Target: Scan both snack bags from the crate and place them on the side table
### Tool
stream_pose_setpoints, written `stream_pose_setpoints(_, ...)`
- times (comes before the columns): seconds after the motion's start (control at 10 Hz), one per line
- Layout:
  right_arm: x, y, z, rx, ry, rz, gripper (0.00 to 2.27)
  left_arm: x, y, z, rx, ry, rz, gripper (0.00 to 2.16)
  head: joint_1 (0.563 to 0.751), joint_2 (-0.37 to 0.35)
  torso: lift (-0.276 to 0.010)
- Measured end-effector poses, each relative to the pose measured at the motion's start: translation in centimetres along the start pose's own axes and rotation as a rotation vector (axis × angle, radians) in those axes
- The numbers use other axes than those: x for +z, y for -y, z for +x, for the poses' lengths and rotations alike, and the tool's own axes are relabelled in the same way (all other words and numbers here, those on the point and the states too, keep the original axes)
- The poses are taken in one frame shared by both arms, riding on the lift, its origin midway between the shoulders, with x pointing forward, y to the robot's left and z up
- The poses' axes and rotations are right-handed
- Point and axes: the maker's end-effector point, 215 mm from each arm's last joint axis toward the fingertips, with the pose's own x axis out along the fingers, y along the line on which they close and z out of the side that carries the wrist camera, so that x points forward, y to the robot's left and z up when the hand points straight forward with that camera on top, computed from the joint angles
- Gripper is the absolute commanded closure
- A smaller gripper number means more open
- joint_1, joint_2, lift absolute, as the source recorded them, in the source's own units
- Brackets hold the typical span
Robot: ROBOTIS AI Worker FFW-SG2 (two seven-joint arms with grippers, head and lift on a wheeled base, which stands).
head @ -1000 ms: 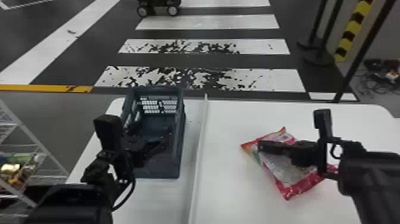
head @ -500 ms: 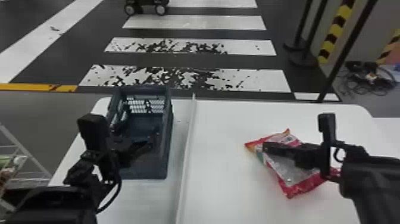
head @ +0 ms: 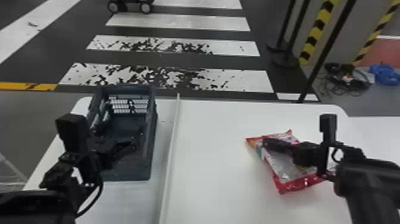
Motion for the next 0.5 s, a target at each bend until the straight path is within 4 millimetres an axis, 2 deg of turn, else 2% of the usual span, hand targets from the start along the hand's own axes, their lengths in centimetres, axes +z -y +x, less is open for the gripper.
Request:
stream_pose_setpoints(0.3, 0.8, 1.0, -0.9, -0.025, 0.054, 0.03, 2.21, -0.3, 0.0, 0.0, 0.0, -0.005, -0.001, 0.09, 0.695, -0.062, -0.098)
stream_pose_setpoints(0.5, 2.6, 0.6, -2.3, -0.012, 0.115, 0.079, 2.21, -0.5, -0.2, -0.2, 0.006, -0.008, 0.001, 0.09, 0.695, -0.065, -0.098)
